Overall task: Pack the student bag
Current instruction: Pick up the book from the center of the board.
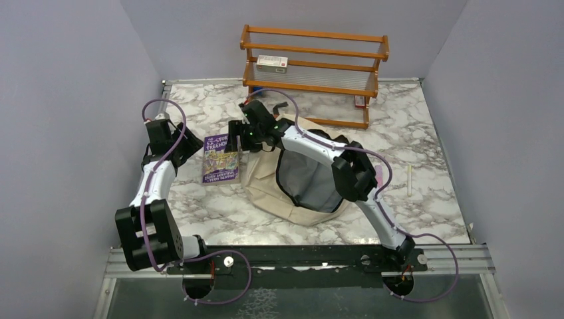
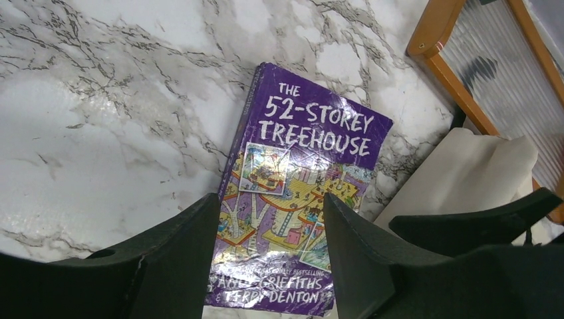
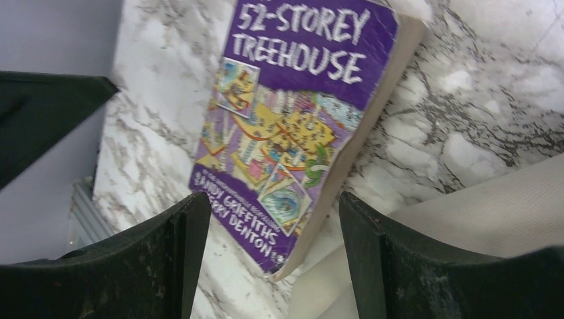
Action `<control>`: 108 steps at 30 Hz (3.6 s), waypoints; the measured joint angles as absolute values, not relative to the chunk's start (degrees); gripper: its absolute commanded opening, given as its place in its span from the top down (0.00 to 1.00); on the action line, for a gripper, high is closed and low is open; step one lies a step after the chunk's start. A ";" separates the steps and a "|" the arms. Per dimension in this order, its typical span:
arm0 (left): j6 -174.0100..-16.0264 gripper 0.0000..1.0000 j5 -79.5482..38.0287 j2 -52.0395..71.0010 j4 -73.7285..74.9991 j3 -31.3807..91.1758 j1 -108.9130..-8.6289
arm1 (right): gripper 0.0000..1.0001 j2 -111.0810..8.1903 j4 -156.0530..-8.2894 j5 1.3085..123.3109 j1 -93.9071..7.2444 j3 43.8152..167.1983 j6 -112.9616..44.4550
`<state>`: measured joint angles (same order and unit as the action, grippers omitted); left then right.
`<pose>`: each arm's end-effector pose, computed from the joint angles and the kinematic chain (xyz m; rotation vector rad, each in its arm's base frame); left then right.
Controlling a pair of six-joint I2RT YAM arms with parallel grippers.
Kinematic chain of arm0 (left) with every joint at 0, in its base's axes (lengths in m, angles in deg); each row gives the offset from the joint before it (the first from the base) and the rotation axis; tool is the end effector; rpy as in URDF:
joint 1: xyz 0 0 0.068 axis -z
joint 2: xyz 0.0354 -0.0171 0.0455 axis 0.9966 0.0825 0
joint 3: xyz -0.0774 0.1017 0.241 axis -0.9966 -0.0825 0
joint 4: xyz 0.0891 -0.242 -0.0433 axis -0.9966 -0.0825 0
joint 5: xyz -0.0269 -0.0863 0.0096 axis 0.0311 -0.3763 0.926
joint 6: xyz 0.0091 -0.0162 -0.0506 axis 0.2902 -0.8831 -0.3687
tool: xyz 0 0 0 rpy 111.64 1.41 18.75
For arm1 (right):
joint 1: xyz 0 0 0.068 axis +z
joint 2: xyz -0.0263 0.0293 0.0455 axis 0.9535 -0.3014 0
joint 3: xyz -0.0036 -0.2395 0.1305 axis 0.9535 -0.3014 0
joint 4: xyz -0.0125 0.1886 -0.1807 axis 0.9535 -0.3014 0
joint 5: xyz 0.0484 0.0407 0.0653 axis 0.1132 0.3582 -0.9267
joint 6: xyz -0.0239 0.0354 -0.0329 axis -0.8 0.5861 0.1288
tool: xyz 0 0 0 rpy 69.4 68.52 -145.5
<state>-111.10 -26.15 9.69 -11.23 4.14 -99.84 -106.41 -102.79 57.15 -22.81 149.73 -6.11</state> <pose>0.2750 0.0629 0.2338 -0.6917 2.1486 -0.3906 0.3491 0.4231 0.2200 -0.4416 2.3783 1.0039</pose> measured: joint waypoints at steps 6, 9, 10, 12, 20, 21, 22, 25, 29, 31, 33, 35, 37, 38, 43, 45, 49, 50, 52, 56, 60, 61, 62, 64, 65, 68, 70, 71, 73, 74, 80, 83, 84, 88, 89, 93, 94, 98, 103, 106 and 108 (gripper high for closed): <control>-110.99 0.36 -26.32 10.28 -11.16 3.99 -99.84 | 0.26 -109.23 -104.41 58.88 -22.90 149.99 -4.80; -111.01 0.36 -26.54 10.85 -11.03 3.64 -99.84 | 0.26 -110.22 -104.76 59.67 -22.90 150.80 -4.34; -111.01 0.36 -26.65 11.09 -11.01 3.62 -99.84 | 0.26 -110.43 -104.80 59.89 -22.90 150.97 -4.08; -111.01 0.36 -26.91 11.55 -10.99 3.55 -99.84 | 0.26 -111.07 -104.84 60.04 -22.90 151.54 -3.59; -111.05 0.36 -28.62 12.44 -10.57 3.14 -99.84 | 0.29 -113.69 -104.76 59.99 -22.90 153.42 -1.91; -111.05 0.36 -28.77 12.62 -10.55 3.14 -99.84 | 0.30 -113.91 -104.69 59.99 -22.90 153.51 -1.78; -111.05 0.36 -28.88 12.79 -10.53 3.14 -99.84 | 0.30 -114.11 -104.56 60.02 -22.90 153.57 -1.56; -111.05 0.37 -29.16 13.30 -10.53 3.11 -99.84 | 0.32 -114.54 -104.32 59.99 -22.90 153.81 -1.17; -111.05 0.37 -29.67 14.17 -10.44 2.90 -99.84 | 0.33 -115.59 -103.90 59.99 -22.90 154.62 -0.75; -111.05 0.38 -29.82 14.52 -10.42 2.81 -99.84 | 0.34 -116.01 -103.62 59.99 -22.90 154.82 -0.58; -111.05 0.38 -29.86 14.78 -10.33 2.66 -99.84 | 0.34 -116.29 -103.53 59.99 -22.90 155.06 -0.56; -111.05 0.38 -29.89 15.00 -10.31 2.48 -99.84 | 0.35 -116.64 -103.42 59.99 -22.90 155.39 -0.56; -111.05 0.39 -29.89 15.20 -10.22 2.35 -99.84 | 0.35 -116.86 -103.25 59.99 -22.90 155.54 -0.53; -111.05 0.39 -29.89 15.35 -10.13 2.26 -99.84 | 0.36 -116.99 -103.12 59.99 -22.90 155.71 -0.53; -111.05 0.39 -29.89 15.92 -10.16 1.85 -99.84 | 0.40 -118.15 -103.03 59.95 -22.90 157.24 -0.53; -111.05 0.39 -29.89 15.94 -10.16 1.78 -99.84 | 0.43 -118.78 -102.72 59.84 -22.90 157.97 -0.51; -111.05 0.39 -29.86 16.18 -10.16 1.74 -99.84 | 0.54 -119.57 -102.09 59.51 -22.96 158.58 -0.51; -111.05 0.39 -29.84 16.33 -10.16 1.74 -99.84 | 0.55 -119.68 -102.00 59.45 -23.05 158.60 -0.51; -111.05 0.39 -29.80 16.55 -10.20 1.74 -99.84 | 0.63 -119.83 -101.87 59.36 -23.20 158.53 -0.47; -111.05 0.37 -29.12 16.73 -10.94 1.74 -99.90 | 0.88 -119.83 -100.76 59.01 -23.55 157.66 0.03; -111.05 0.36 -27.55 16.70 -11.47 1.74 -100.23 | 0.99 -119.83 -98.85 57.79 -24.19 156.63 0.82; -111.05 0.36 -27.22 16.70 -11.64 1.74 -100.34 | 0.99 -119.81 -98.57 57.42 -24.27 156.44 0.91; -111.08 0.36 -26.98 16.70 -11.82 1.74 -100.49 | 0.99 -119.81 -98.22 56.98 -24.58 156.19 0.97; -111.10 0.35 -26.83 16.70 -11.93 1.74 -100.62 | 0.99 -119.79 -97.72 56.28 -25.02 155.87 1.04; -111.16 0.35 -26.83 16.70 -11.93 1.74 -100.65 | 0.99 -119.79 -97.59 55.93 -25.15 155.71 1.11; -111.60 0.35 -26.87 16.73 -11.86 1.61 -100.65 | 0.99 -119.79 -97.15 54.81 -25.52 155.41 1.41; -112.10 0.35 -27.02 16.79 -11.71 0.99 -100.69 | 0.99 -119.79 -97.00 54.29 -25.67 155.32 1.54; -112.43 0.35 -27.11 16.90 -11.58 0.58 -100.69 | 0.99 -119.79 -96.84 54.12 -25.72 155.25 1.59; -113.24 0.35 -27.53 17.43 -11.36 -0.40 -100.80 | 0.99 -119.79 -96.76 53.96 -25.78 155.19 1.61; -113.66 0.35 -27.72 17.78 -11.31 -0.93 -100.91 | 0.99 -119.79 -96.69 53.83 -25.80 155.17 1.63; -116.30 0.32 -29.91 18.89 -8.52 -2.74 -102.20 | 0.99 -119.81 -96.41 53.07 -26.02 155.01 1.96; -117.57 0.31 -32.31 18.87 -5.85 -4.16 -103.66 | 0.99 -119.81 -96.23 52.83 -26.09 154.93 2.02; -118.01 0.30 -33.14 18.87 -5.09 -4.58 -104.06 | 0.99 -119.81 -96.17 52.74 -26.09 154.88 2.02; -120.13 0.29 -38.30 19.26 0.73 -7.20 -106.31 | 0.99 -119.81 -96.06 52.41 -26.20 154.84 2.13; -120.67 0.29 -39.61 19.59 2.35 -7.75 -106.64 | 0.99 -119.81 -96.06 52.37 -26.20 154.84 2.20; -122.20 0.29 -43.55 20.86 7.44 -9.30 -106.96 | 0.99 -119.83 -96.01 52.10 -26.31 154.84 2.33; -122.42 0.28 -44.25 21.10 8.38 -9.63 -107.05 | 0.99 -119.83 -96.01 52.00 -26.37 154.84 2.35; -122.90 0.28 -46.08 21.86 10.56 -10.11 -107.33 | 0.99 -119.83 -96.03 51.54 -26.57 154.84 2.42; -123.36 0.29 -49.86 23.44 14.52 -10.74 -107.42 | 0.99 -119.83 -96.14 50.97 -26.88 154.84 2.39; -123.51 0.34 -51.72 24.03 16.53 -11.25 -107.73 | 0.99 -119.86 -96.14 50.53 -27.03 154.84 2.42; -123.47 0.40 -52.38 24.20 16.84 -11.29 -107.79 | 0.99 -119.88 -96.14 50.36 -27.09 154.84 2.39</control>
<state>-123.47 -52.38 24.20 16.84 -11.29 -107.79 -119.88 -96.14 50.36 -27.09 154.84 2.39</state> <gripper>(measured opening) 0.682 0.062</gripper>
